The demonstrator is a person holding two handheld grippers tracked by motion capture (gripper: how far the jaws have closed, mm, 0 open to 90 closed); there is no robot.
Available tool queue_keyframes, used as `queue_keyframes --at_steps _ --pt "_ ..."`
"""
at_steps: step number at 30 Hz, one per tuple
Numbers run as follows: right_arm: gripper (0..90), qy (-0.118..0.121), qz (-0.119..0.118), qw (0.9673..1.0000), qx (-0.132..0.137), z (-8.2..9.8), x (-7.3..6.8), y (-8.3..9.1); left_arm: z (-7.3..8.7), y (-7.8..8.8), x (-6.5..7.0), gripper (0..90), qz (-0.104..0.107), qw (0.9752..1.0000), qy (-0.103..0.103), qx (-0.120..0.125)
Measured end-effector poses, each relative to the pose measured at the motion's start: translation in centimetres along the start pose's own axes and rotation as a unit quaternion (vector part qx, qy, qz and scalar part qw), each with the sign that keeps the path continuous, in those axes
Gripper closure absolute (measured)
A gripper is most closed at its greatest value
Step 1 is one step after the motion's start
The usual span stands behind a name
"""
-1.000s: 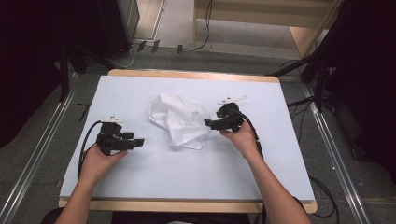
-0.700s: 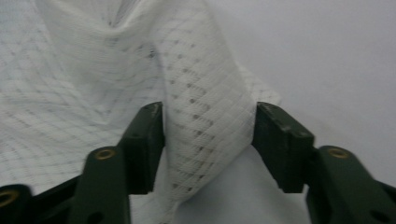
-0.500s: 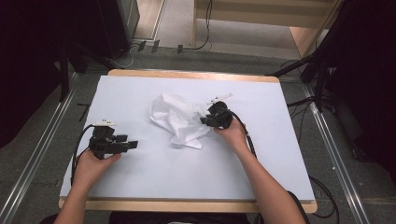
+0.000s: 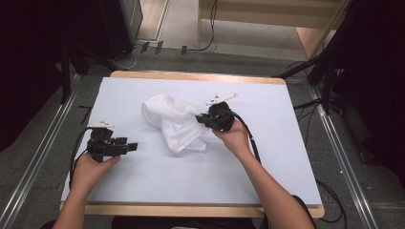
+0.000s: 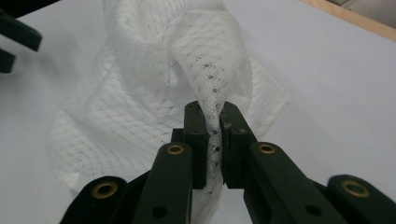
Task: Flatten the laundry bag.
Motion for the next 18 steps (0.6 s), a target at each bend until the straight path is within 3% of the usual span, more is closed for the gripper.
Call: queue_keyframes --at_steps 7,8,18 --pt "81.0 0.027 -0.025 0.9993 -0.001 0.0 -2.4 0.4 0.0 0.7 -0.8 41.8 -0.004 0.9999 0.015 0.007" --pt "82.4 0.026 -0.038 0.9989 -0.006 0.1 -3.2 0.2 -0.1 1.0 -1.0 42.2 -0.005 0.9998 0.019 0.007" --pt "83.4 0.055 -0.078 0.9947 -0.038 1.0 -7.0 -2.1 -0.2 1.9 -2.0 44.1 -0.016 0.9994 0.029 0.015"
Point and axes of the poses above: each handheld gripper's, and its own axes: y roughly backward along the jaws, z roughly out of its underside, x roughly to its right, the point moved 2 cm from there along -y, roughly forward along the jaws, and after that the axes turned 3 degrees about -y, right-handed, at the moved point
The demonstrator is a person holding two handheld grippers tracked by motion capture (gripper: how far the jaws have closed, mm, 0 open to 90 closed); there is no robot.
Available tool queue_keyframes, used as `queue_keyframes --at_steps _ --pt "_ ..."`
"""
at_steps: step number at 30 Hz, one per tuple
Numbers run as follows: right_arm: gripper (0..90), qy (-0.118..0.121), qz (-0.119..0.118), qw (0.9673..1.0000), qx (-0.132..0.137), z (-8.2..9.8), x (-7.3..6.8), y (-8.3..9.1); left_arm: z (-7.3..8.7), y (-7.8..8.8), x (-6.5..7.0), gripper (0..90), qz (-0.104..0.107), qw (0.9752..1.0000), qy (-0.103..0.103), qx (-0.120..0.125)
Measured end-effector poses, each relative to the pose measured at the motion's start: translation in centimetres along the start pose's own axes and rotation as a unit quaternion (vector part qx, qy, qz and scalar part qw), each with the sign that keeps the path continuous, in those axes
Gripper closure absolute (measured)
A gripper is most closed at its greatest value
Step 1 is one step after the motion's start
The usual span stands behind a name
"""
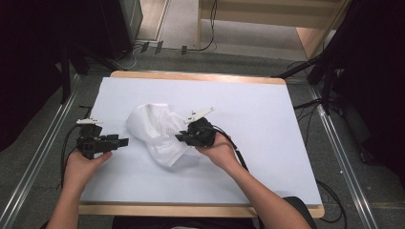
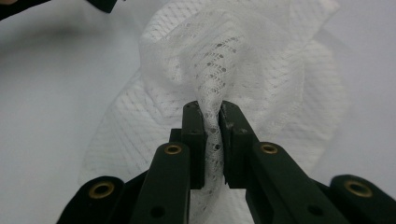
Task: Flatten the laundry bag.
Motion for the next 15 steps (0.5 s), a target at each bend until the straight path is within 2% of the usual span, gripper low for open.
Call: queue_keyframes --at_steps 10,12,13,14,15 --pt "81.7 0.008 -0.038 0.9989 -0.025 0.5 -2.1 -2.2 -0.5 0.6 0.4 45.4 -0.001 1.0000 -0.007 0.007" --pt "76.4 0.006 -0.045 0.9984 -0.035 0.6 -2.3 -2.3 -0.8 0.6 0.8 45.4 0.001 0.9999 -0.014 0.009" --pt "70.4 -0.002 -0.055 0.9977 -0.039 0.6 -2.3 -1.9 -1.1 0.7 1.2 45.4 0.005 0.9997 -0.022 0.010" --pt "70.4 -0.002 -0.055 0.9977 -0.039 0.6 -2.3 -1.9 -1.1 0.7 1.2 45.5 0.005 0.9997 -0.022 0.010" --pt "63.1 -0.009 -0.064 0.9972 -0.038 0.4 -2.2 -1.0 -1.4 0.6 1.7 45.5 0.010 0.9995 -0.028 0.010"
Point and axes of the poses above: each handheld gripper's, and its own axes: y roughly backward along the jaws, z roughly out of its underside, x roughly to its right, the point moved 2 cm from there along -y, roughly forward along the jaws, and after that the axes turned 3 degrees about -y, right-handed, at the moved point
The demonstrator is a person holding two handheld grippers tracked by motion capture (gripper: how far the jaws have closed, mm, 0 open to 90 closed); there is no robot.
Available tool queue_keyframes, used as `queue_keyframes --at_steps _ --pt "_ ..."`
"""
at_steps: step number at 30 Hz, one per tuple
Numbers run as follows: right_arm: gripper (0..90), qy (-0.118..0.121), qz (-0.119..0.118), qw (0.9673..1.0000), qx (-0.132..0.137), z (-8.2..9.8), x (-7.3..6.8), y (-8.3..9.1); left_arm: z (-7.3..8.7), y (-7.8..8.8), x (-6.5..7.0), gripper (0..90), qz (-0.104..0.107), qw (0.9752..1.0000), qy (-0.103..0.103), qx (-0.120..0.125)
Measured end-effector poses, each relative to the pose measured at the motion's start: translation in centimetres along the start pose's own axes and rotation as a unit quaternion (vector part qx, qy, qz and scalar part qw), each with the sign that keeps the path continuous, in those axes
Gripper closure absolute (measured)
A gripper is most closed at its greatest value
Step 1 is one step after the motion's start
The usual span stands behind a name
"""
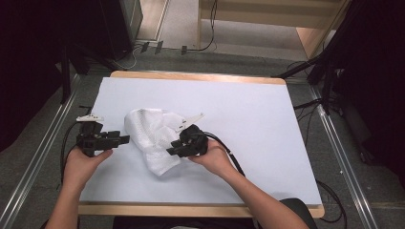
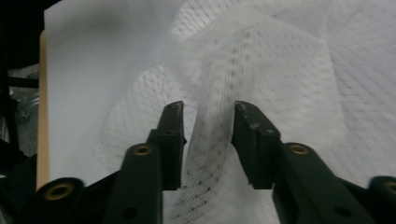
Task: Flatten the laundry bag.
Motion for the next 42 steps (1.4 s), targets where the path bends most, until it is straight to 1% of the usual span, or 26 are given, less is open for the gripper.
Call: queue_keyframes --at_steps 1,2,5,6,7,8,9,11,14,16,17,18,19,20,21,22,24,26,30,32,34,35,37,38,39,42 --pt "60.8 0.000 0.002 1.0000 0.005 0.0 0.0 0.5 0.0 0.0 0.0 45.5 0.000 1.0000 0.000 0.000" --pt "60.8 0.000 0.002 1.0000 0.005 0.0 0.0 0.5 -0.2 -0.1 0.2 45.5 0.001 1.0000 -0.004 -0.001" --pt "55.9 -0.002 0.001 0.9998 0.019 -0.1 0.1 2.4 -0.6 -0.4 1.0 45.6 0.008 0.9999 -0.014 -0.006" --pt "55.5 -0.012 0.001 0.9995 0.029 0.0 0.4 3.6 -0.7 -0.5 1.2 45.5 0.009 0.9998 -0.018 -0.009" --pt "55.5 -0.012 0.001 0.9995 0.029 0.0 0.4 3.6 -0.8 -0.6 1.5 45.5 0.010 0.9996 -0.023 -0.010" --pt "56.0 -0.013 0.009 0.9993 0.034 0.1 0.6 4.1 -1.0 -0.7 1.8 45.5 0.015 0.9995 -0.027 -0.011" --pt "58.4 -0.014 0.024 0.9989 0.038 0.4 1.4 4.7 -1.1 -0.9 2.1 45.4 0.015 0.9993 -0.032 -0.013" --pt "60.4 -0.029 0.036 0.9982 0.037 0.8 2.4 4.8 -1.6 -1.3 3.0 45.1 0.024 0.9986 -0.043 -0.016" --pt "61.3 -0.037 0.049 0.9976 0.031 1.0 3.3 4.6 -1.8 -1.8 3.5 45.0 0.031 0.9981 -0.049 -0.019" --pt "62.4 -0.044 0.070 0.9964 0.020 1.3 4.5 4.0 -2.0 -2.6 4.2 44.4 0.035 0.9973 -0.057 -0.030" --pt "62.9 -0.045 0.076 0.9958 0.022 1.3 4.9 3.8 -2.0 -2.9 4.4 44.1 0.039 0.9968 -0.061 -0.033" --pt "62.9 -0.045 0.076 0.9958 0.022 1.3 4.9 3.8 -2.0 -2.9 4.4 43.6 0.039 0.9968 -0.061 -0.033" --pt "63.4 -0.051 0.079 0.9953 0.022 1.4 5.3 3.6 -2.1 -3.1 4.7 43.6 0.042 0.9965 -0.064 -0.034" --pt "63.7 -0.059 0.086 0.9943 0.023 1.4 6.1 3.1 -2.1 -3.7 5.2 43.2 0.046 0.9959 -0.069 -0.038" --pt "63.7 -0.065 0.089 0.9937 0.021 1.3 6.4 2.9 -2.1 -3.7 5.2 43.0 0.046 0.9959 -0.069 -0.038" --pt "63.7 -0.066 0.091 0.9934 0.020 1.3 6.8 2.6 -2.1 -4.3 5.7 42.7 0.045 0.9954 -0.074 -0.040" --pt "63.5 -0.068 0.091 0.9933 0.019 1.2 7.1 2.3 -2.2 -4.6 5.8 42.3 0.048 0.9950 -0.076 -0.043" --pt "62.0 -0.078 0.095 0.9922 0.017 1.0 7.8 1.6 -2.2 -5.4 6.3 40.6 0.052 0.9942 -0.082 -0.047" --pt "57.4 -0.086 0.098 0.9914 0.016 0.6 8.6 0.7 -2.0 -6.1 6.7 40.0 0.055 0.9937 -0.085 -0.047" --pt "56.2 -0.089 0.094 0.9914 0.013 0.5 8.9 0.1 -1.8 -6.7 6.6 40.7 0.055 0.9939 -0.081 -0.051" --pt "56.0 -0.096 0.090 0.9912 0.011 0.4 9.2 -0.5 -1.5 -7.4 6.4 43.3 0.054 0.9940 -0.076 -0.058" --pt "56.1 -0.096 0.088 0.9914 0.011 0.3 9.3 -0.8 -1.2 -7.9 6.1 45.5 0.056 0.9944 -0.068 -0.058" --pt "56.5 -0.098 0.086 0.9914 0.008 0.3 9.3 -1.1 -1.1 -8.0 6.0 47.6 0.059 0.9947 -0.062 -0.056" --pt "59.3 -0.097 0.083 0.9917 0.005 0.3 9.5 -1.7 -0.8 -8.2 5.7 60.4 0.075 0.9943 -0.052 -0.056" --pt "61.7 -0.099 0.081 0.9918 0.003 0.3 9.5 -1.9 -0.8 -8.2 5.7 64.7 0.075 0.9943 -0.052 -0.056" --pt "72.2 -0.097 0.075 0.9925 0.001 0.3 9.5 -2.3 -0.5 -8.4 5.5 80.8 0.087 0.9931 -0.049 -0.061"
Point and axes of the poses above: each handheld gripper's, and its own axes: y roughly backward along the jaws, z roughly out of its underside, x roughly to its right, the point moved 2 cm from there along -y, roughly forward along the jaws, and after that the axes turned 3 degrees about -y, right-handed, at the moved point
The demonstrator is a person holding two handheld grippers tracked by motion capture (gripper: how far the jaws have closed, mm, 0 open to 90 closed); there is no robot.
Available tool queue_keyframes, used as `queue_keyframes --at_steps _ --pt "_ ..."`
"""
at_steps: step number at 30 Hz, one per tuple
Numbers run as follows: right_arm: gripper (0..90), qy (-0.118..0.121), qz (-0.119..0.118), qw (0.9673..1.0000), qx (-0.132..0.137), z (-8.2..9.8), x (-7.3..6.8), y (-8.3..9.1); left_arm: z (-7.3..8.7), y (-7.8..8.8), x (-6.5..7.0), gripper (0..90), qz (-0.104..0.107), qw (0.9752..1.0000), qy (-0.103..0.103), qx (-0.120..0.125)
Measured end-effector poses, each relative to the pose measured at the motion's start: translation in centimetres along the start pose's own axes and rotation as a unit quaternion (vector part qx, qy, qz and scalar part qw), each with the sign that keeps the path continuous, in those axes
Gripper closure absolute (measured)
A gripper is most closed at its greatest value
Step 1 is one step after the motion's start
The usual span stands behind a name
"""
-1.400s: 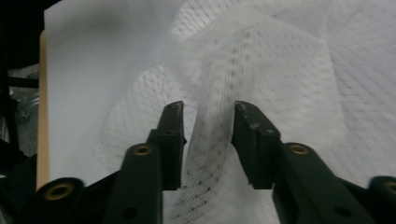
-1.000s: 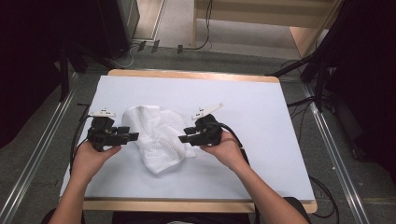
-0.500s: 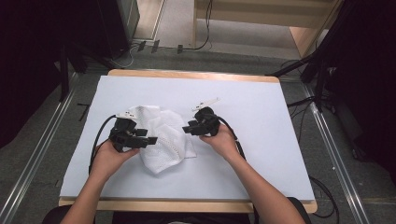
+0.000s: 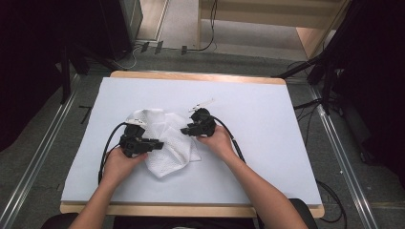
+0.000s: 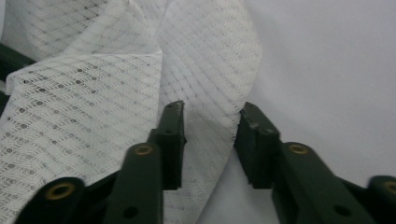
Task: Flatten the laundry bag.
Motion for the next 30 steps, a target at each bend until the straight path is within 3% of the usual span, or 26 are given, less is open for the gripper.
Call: queue_keyframes --at_steps 1,4,5,8,17,23,30 --pt "75.8 -0.004 -0.004 1.0000 -0.002 0.0 -0.1 0.0 0.1 0.0 0.0 85.9 0.000 1.0000 0.000 0.000" --pt "82.5 0.001 -0.008 0.9999 -0.007 0.0 -0.2 -0.1 0.2 0.0 0.1 89.8 0.006 1.0000 0.001 -0.001" --pt "87.6 0.005 -0.011 0.9999 -0.010 0.0 -0.5 -0.2 0.2 0.1 0.1 90.0 0.009 1.0000 -0.001 -0.002" --pt "90.0 0.008 -0.013 0.9998 -0.008 -0.1 -0.7 -0.1 0.1 0.4 0.1 90.0 0.013 0.9999 0.002 0.001" --pt "90.0 -0.008 -0.010 0.9998 0.012 -0.4 0.5 2.1 -0.3 3.0 -0.5 90.0 0.017 0.9986 0.011 0.049" --pt "90.0 -0.018 0.005 0.9996 0.020 -0.2 1.8 4.1 -0.2 5.0 -1.9 90.0 0.018 0.9956 0.033 0.087" --pt "90.0 -0.026 0.024 0.9987 0.036 0.5 3.0 7.0 -0.2 5.8 -2.8 90.0 0.017 0.9940 0.040 0.100"
Point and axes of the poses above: each handheld gripper's, and its own axes: y roughly backward along the jaws, z roughly out of its underside, x roughly to its right, the point moved 2 cm from there along -y, roughly forward along the jaws, and after that the axes turned 3 degrees about -y, right-handed, at the moved point
